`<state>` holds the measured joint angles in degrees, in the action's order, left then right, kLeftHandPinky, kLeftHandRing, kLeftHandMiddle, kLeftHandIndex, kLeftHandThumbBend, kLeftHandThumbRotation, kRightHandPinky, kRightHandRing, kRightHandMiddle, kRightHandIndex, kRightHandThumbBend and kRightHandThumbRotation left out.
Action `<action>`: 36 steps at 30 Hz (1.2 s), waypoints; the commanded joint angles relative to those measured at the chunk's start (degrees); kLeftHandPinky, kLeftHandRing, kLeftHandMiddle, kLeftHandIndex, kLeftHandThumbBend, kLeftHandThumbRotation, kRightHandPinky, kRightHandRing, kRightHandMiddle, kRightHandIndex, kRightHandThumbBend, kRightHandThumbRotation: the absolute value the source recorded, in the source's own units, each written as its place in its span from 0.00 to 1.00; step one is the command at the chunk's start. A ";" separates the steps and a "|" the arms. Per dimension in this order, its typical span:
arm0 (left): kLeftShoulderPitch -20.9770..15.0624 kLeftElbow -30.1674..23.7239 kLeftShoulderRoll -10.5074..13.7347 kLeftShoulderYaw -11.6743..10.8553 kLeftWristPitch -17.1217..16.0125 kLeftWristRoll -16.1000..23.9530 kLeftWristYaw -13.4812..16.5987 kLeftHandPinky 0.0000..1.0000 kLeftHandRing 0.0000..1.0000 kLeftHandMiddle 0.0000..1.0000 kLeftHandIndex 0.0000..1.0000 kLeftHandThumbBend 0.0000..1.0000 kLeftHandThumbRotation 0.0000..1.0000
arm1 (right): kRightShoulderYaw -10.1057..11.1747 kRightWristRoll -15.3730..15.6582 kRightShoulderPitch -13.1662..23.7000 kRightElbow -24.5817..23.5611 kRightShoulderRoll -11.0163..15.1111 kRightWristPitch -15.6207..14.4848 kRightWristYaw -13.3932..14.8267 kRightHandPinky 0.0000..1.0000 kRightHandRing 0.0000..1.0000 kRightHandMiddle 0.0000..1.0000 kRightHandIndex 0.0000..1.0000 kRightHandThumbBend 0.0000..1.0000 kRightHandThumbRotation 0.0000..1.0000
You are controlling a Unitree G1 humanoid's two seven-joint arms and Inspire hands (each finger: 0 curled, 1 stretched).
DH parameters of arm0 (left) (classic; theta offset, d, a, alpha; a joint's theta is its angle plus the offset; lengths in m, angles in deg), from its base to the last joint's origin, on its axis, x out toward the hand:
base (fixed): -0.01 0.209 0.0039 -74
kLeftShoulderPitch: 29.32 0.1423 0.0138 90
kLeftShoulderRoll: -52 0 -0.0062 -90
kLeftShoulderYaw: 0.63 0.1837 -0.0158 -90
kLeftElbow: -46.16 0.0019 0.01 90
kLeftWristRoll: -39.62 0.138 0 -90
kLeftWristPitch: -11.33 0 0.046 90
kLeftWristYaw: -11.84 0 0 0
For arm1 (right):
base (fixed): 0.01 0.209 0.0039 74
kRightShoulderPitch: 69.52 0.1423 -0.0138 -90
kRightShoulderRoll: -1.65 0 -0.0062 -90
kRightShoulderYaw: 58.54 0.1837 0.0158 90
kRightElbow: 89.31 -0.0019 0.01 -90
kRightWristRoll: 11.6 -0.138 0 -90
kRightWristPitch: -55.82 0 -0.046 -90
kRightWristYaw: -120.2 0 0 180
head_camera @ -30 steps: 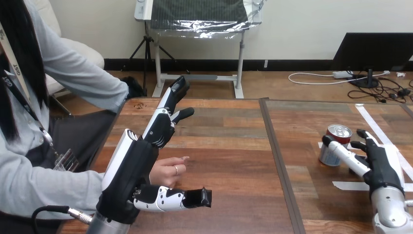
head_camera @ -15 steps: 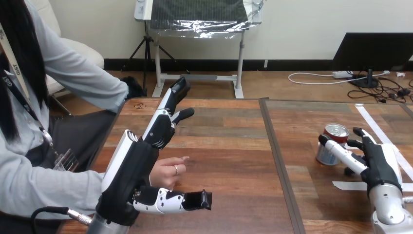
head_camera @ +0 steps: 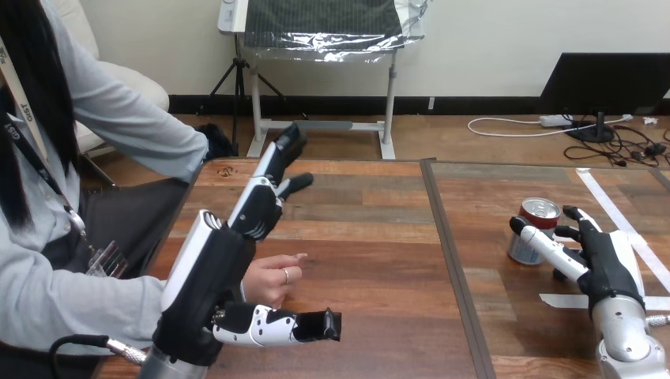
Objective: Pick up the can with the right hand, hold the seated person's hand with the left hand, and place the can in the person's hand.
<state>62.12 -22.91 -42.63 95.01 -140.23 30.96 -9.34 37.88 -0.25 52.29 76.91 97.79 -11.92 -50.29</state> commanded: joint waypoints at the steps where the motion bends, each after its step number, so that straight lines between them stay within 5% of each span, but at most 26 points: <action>1: -1.65 -2.82 0.89 -0.51 -0.47 -1.32 -0.47 0.91 1.00 1.00 1.00 1.00 0.51 | -0.66 0.15 5.63 -0.34 -0.86 -0.32 -0.15 0.67 0.77 0.87 0.94 1.00 0.64; 4: -1.74 -2.78 0.87 -0.68 -0.65 -1.19 -0.52 0.91 1.00 1.00 1.00 1.00 0.51 | -0.47 -0.10 5.82 -0.32 -0.95 -0.34 -0.46 0.65 0.73 0.86 0.94 1.00 0.64; 28: -2.47 -2.08 1.00 -1.17 -1.10 -0.84 -0.52 0.84 1.00 1.00 1.00 1.00 0.48 | -0.72 0.21 6.53 -0.34 -1.10 -0.46 -0.68 0.76 0.83 0.88 0.95 1.00 0.62; 36: -2.70 -1.78 0.93 -1.15 -1.15 -1.07 -0.62 0.83 1.00 1.00 1.00 1.00 0.48 | -0.78 0.01 6.26 -0.61 -1.23 0.13 -0.88 0.70 0.79 0.87 0.96 1.00 0.63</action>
<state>62.12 -23.28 -42.22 94.80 -140.44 30.91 -9.88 37.39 -0.10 53.84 77.39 97.19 -12.74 -51.40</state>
